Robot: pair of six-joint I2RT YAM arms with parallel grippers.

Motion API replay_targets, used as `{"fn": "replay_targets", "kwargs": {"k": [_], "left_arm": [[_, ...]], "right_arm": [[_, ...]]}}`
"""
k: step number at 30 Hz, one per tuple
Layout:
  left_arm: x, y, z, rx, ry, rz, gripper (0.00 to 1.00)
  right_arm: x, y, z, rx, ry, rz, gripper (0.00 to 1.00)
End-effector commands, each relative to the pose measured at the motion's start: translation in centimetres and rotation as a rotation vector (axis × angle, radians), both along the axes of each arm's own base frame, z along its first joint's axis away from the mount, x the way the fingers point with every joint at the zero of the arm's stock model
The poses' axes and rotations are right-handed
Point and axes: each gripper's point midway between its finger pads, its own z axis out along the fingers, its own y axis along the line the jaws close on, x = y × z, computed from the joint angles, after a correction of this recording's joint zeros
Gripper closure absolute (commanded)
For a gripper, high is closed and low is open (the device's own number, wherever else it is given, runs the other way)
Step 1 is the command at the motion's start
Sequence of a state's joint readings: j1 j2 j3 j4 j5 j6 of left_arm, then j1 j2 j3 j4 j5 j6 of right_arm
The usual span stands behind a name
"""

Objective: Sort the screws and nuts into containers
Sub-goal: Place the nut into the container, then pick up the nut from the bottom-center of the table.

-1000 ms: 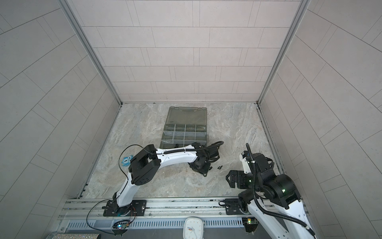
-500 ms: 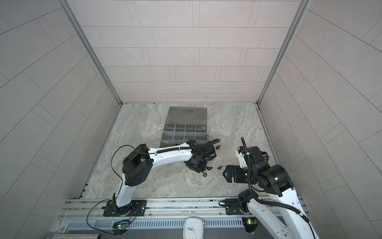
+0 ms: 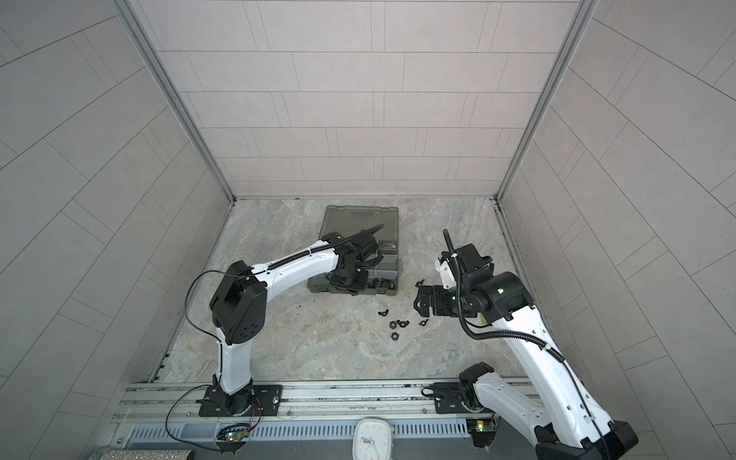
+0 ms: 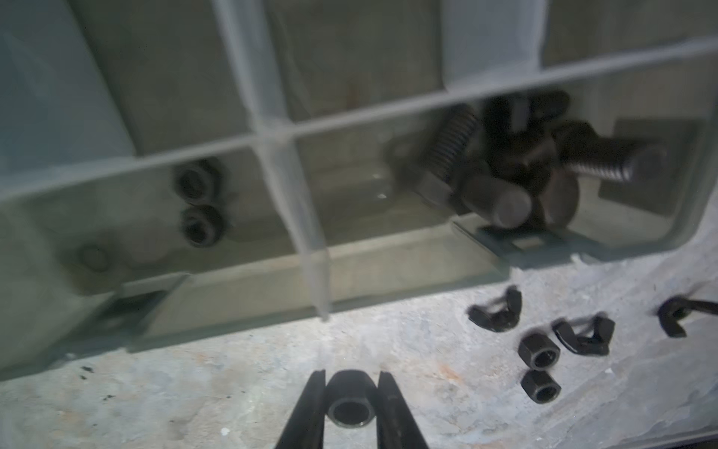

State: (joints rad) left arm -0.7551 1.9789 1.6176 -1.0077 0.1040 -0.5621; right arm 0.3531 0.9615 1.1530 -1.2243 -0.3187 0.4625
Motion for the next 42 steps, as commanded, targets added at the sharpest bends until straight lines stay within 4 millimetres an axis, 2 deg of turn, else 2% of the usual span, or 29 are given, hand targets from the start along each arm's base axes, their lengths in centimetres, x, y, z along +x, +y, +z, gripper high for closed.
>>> {"fn": "replay_targets", "kwargs": {"k": [1,6,11,12,17,21,26,31,37,42], "left_arm": [[1.4,2.2,2.4,-0.004,-0.025,0.01,0.77],[2.8,4.0,1.8,-0.003,-0.009,0.046,0.77],[3.2,4.5,0.7,-0.012,0.013,0.066,0.77],[3.2,4.5,0.5,-0.011,0.016,0.067,0.76],[3.4,4.9,-0.1,0.005,0.018,0.058,0.5],[4.2,5.1,0.3,0.002,0.006,0.064,0.48],[4.1,4.1,2.0,-0.042,-0.017,0.047,0.48],[1.7,2.2,2.7,-0.048,-0.018,-0.007,0.49],[-3.1,-2.2,1.5,-0.041,0.014,-0.107,0.5],[-6.1,-5.1,0.5,-0.04,0.017,-0.172,0.51]], "right_arm": [[1.9,0.9,1.0,0.013,-0.047,0.031,0.01],[3.9,1.6,1.0,-0.002,-0.038,0.054,0.01],[5.1,2.0,1.1,-0.01,-0.032,0.063,0.01],[5.2,2.1,1.1,-0.013,-0.031,0.063,0.01],[5.6,2.2,0.9,-0.015,-0.025,0.06,0.01],[5.4,2.0,0.9,-0.02,-0.026,0.052,0.01],[4.5,1.4,0.7,-0.035,-0.02,0.044,0.01],[3.0,0.3,-0.1,-0.058,-0.004,0.022,0.01],[0.4,-1.4,-1.1,-0.094,0.014,-0.015,0.01],[-1.6,-2.4,-1.2,-0.101,0.007,-0.035,0.01]]}}
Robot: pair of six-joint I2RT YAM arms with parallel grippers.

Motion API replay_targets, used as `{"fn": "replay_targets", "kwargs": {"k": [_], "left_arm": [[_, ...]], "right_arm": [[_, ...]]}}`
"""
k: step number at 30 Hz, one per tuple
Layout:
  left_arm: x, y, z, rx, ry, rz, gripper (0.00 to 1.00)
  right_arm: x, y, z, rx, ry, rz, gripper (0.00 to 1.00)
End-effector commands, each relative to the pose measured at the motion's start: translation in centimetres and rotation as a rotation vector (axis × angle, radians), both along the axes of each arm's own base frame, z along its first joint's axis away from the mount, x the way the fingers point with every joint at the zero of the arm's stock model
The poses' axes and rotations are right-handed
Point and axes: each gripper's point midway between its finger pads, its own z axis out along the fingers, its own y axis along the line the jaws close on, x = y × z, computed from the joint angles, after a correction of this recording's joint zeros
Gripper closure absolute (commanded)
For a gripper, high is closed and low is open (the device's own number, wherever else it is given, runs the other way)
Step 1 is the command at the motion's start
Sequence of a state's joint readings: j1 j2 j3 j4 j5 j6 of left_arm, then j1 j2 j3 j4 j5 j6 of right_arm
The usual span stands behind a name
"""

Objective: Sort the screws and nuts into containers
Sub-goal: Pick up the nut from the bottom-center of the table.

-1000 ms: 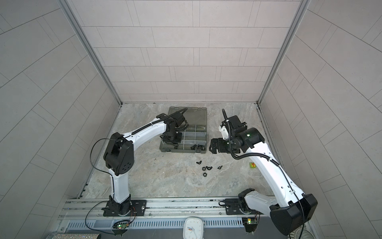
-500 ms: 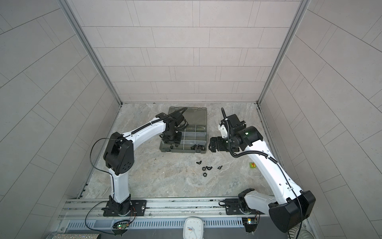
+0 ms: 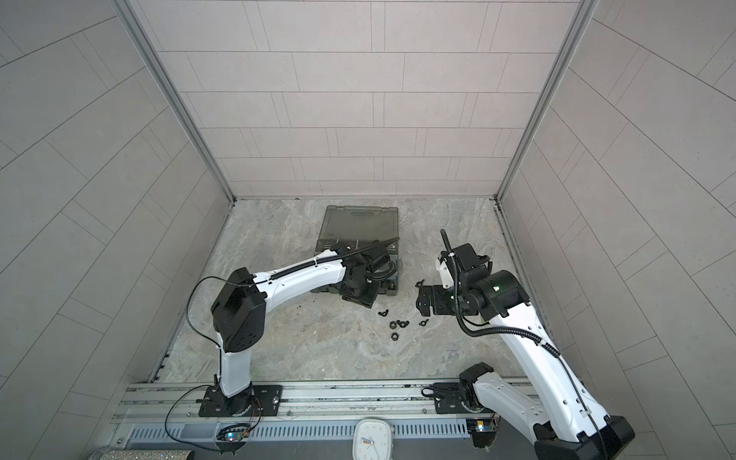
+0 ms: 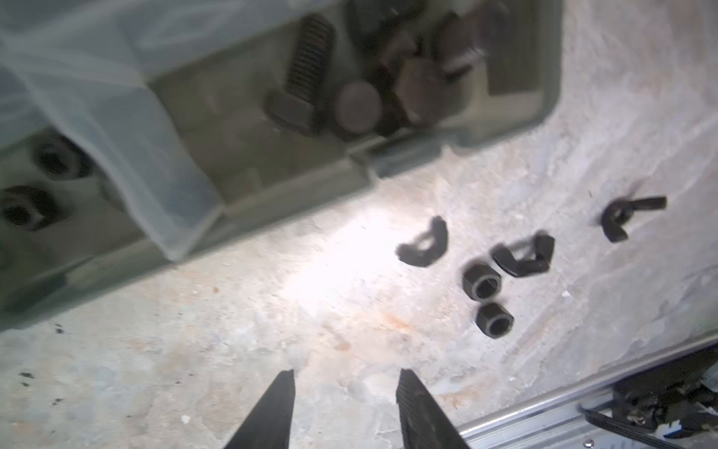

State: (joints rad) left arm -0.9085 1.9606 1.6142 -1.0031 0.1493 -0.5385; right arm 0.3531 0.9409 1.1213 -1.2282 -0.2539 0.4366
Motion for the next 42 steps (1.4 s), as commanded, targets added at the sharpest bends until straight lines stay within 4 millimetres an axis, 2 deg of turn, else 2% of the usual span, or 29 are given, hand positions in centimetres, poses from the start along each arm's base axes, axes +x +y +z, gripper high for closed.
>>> {"fn": "replay_targets", "kwargs": {"k": [1,7,14,25,34,42], "left_arm": [[-1.4,-1.0,-0.3,0.001,-0.002,0.001,0.52],[-3.2,-3.8,-1.0,-0.006,-0.007,-0.062,0.52],[-4.7,-6.1,-2.7,-0.025,-0.003,-0.113,0.52],[-4.7,-7.6,-4.8,-0.026,-0.013,-0.12,0.52],[-4.7,-8.0,-6.4,-0.008,-0.003,-0.12,0.52],[-4.8,-8.7,-6.6,-0.014,0.003,-0.123,0.52]], "right_arm": [[-1.8,-1.4,-0.3,-0.034,0.019,-0.035,0.01],[-3.4,-2.5,-0.4,-0.056,0.005,-0.053,0.01],[-4.2,-2.7,-0.1,-0.037,-0.004,-0.065,0.01],[-5.2,-3.5,0.5,-0.059,-0.012,-0.072,0.01],[-6.4,-4.3,0.4,-0.081,-0.009,-0.079,0.01],[-7.0,-4.8,0.2,-0.097,-0.005,-0.085,0.01]]}}
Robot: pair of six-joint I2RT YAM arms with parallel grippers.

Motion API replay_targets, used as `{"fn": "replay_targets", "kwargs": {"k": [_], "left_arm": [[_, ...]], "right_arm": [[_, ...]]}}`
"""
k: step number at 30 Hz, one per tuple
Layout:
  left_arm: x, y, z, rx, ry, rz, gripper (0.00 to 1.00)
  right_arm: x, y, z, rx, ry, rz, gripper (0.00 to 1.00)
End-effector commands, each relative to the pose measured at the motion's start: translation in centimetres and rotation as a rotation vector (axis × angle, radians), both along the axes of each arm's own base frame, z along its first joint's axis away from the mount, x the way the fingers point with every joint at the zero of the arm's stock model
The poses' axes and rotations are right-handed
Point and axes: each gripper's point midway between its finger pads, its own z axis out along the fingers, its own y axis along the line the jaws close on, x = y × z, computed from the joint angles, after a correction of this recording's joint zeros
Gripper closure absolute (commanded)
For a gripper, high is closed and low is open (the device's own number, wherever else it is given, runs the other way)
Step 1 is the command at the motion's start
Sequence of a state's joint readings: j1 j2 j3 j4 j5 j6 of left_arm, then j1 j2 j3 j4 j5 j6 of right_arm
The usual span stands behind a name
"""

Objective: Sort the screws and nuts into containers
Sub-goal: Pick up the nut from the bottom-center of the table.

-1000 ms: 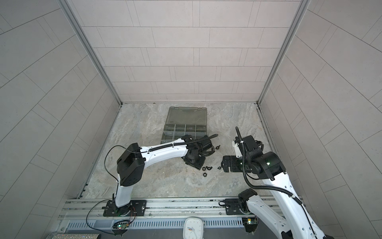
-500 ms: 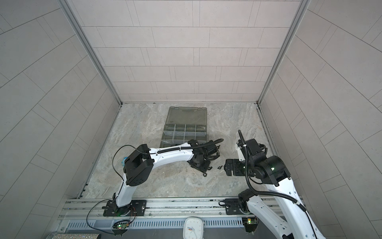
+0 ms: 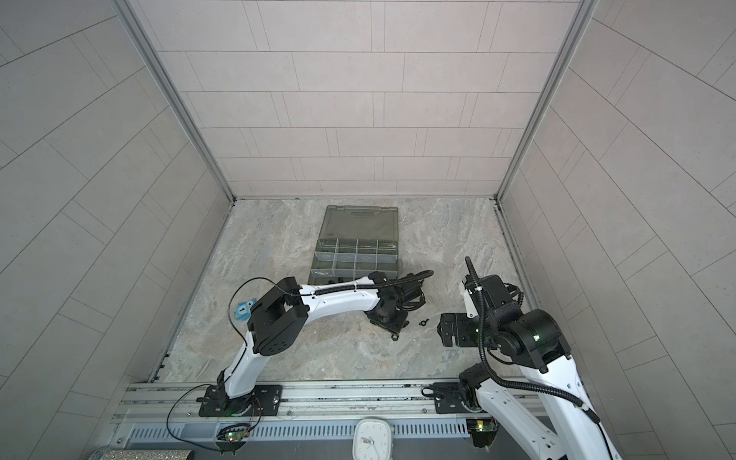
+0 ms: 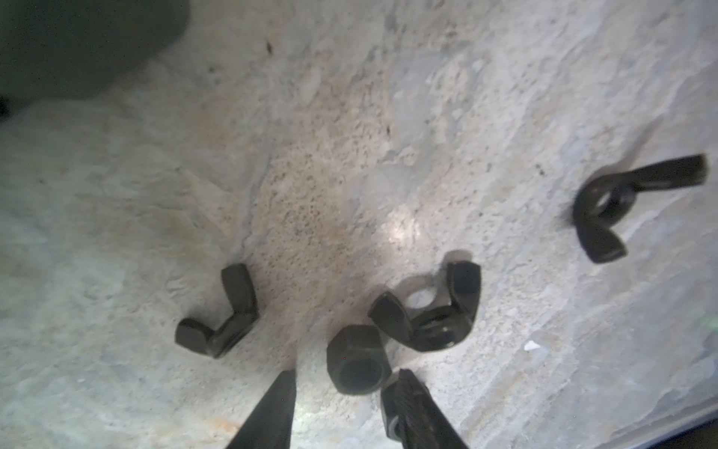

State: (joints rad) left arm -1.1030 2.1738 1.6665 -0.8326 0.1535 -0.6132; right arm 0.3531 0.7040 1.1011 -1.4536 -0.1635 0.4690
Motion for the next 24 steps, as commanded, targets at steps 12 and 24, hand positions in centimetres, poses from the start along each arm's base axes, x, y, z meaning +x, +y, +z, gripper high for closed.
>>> {"fn": "replay_targets", "kwargs": {"k": [12,24], "left_arm": [[0.5,-1.0,-0.1,0.012,-0.021,-0.005,0.54],[0.5,0.2,-0.5,0.05,-0.026,-0.002,0.64]], "right_arm": [[-0.8,-0.9,0.0,-0.034,0.007,-0.018,0.01],[-0.9,-1.0,-0.3,-0.035,0.009,-0.016,0.01]]}}
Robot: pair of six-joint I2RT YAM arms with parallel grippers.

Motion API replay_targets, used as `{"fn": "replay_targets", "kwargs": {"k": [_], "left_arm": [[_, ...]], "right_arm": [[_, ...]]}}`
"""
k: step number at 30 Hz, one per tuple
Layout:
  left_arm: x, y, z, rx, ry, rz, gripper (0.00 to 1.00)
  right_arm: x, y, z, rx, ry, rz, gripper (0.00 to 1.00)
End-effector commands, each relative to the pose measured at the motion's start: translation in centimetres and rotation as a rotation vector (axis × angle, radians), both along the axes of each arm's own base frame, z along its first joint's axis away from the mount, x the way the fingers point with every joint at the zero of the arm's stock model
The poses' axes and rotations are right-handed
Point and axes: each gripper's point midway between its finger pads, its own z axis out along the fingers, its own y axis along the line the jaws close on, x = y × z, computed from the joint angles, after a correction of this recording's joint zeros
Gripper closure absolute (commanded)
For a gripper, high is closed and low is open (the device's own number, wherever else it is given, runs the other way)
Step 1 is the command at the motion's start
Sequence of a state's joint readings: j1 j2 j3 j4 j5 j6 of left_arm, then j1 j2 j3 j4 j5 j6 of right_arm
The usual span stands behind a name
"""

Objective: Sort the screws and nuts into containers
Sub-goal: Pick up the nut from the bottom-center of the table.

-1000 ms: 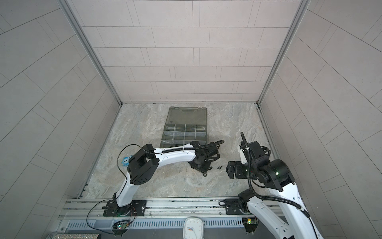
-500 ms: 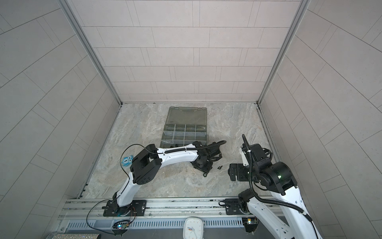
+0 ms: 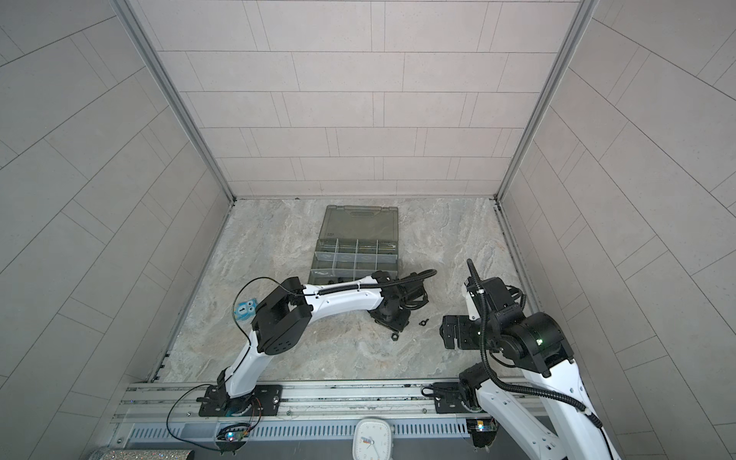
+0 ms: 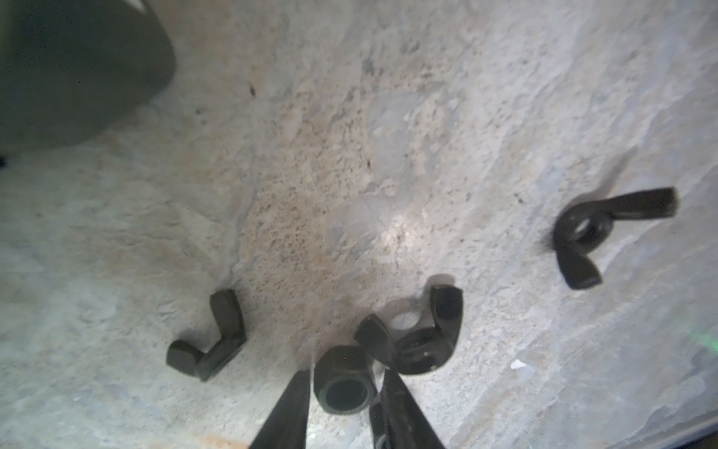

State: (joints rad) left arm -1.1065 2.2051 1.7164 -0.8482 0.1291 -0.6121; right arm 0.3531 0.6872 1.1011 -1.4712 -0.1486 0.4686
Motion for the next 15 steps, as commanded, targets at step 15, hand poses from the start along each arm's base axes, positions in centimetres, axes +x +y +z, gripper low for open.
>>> {"fn": "replay_targets", "kwargs": {"k": [15], "left_arm": [[0.3,1.5,0.6,0.058,-0.023,-0.019,0.73]], "right_arm": [[-0.2,-0.3,-0.2,-0.018,0.016,-0.006,0.01]]}}
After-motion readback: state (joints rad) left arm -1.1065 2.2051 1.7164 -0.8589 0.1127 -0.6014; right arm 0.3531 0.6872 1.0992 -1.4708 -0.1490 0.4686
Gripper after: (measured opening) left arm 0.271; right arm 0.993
